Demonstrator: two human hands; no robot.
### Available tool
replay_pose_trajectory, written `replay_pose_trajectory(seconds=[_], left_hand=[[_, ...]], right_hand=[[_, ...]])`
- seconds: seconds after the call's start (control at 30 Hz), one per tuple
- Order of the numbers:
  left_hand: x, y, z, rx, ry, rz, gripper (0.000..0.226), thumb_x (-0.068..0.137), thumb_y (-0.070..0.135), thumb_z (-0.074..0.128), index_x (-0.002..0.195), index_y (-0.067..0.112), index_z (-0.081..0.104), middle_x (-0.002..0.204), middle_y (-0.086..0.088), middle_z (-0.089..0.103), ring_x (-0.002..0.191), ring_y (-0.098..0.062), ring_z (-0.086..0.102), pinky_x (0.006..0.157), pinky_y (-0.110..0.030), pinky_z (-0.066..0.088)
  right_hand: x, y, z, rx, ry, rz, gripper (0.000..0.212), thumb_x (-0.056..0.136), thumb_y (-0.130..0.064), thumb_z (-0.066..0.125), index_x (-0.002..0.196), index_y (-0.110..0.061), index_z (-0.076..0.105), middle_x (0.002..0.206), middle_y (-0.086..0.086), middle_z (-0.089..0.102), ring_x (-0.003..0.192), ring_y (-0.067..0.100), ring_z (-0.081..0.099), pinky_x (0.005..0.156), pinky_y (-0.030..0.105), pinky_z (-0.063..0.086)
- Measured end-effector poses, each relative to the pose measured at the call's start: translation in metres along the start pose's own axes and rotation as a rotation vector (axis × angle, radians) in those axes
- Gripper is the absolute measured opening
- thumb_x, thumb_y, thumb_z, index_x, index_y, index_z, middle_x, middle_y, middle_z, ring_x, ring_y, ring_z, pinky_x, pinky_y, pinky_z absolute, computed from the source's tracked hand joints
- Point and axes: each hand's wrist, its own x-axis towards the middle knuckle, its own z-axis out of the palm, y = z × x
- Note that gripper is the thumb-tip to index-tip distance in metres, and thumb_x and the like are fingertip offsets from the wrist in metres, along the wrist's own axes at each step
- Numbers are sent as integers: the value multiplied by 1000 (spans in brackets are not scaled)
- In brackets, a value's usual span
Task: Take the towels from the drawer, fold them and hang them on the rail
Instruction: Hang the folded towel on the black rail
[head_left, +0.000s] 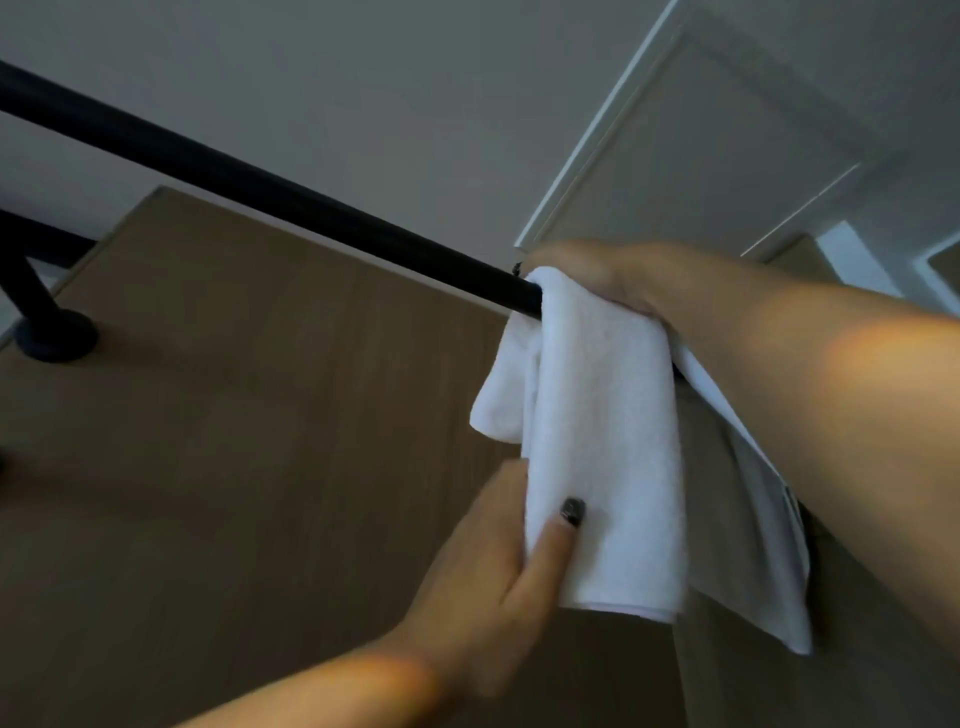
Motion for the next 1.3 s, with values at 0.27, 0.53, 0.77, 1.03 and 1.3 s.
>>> replay_pose_trajectory(seconds=[0.27,0.53,0.77,1.03,1.3], left_hand=[[92,-11,-37,-86,136,-301,81,83,33,76,147,22,28,137,12,39,124,-7,44,97,-22,40],[120,11,-18,-198,35,-329,33,85,23,70,114,23,53,92,17,56,82,-2,56,63,-19,45],[85,24,-28,-404,-60,-464,37,85,0,70,121,3,61,112,-14,70,95,-25,71,76,-35,59],[56,43,-31,-589,-68,-519,36,90,0,62,126,3,59,116,-15,70,96,-25,71,75,-32,60],[54,67,-30,-552,-22,-575,18,101,20,51,109,11,65,80,-1,75,67,-13,71,53,-23,54]], right_hand=[[12,-4,8,-134,-24,8,20,93,-3,45,75,-11,52,80,8,48,74,19,45,77,31,47],[-25,0,7,254,162,140,31,83,-53,58,77,-23,68,77,-5,66,67,13,61,61,30,41],[-97,6,42,-167,389,-110,62,76,-61,44,135,-45,41,144,-4,43,134,25,36,109,52,32],[-113,15,42,141,601,34,28,99,-28,39,112,-27,63,132,6,51,125,23,46,95,27,34],[-145,26,54,769,555,420,34,76,-36,79,103,-16,70,89,-1,75,81,20,72,81,38,59]])
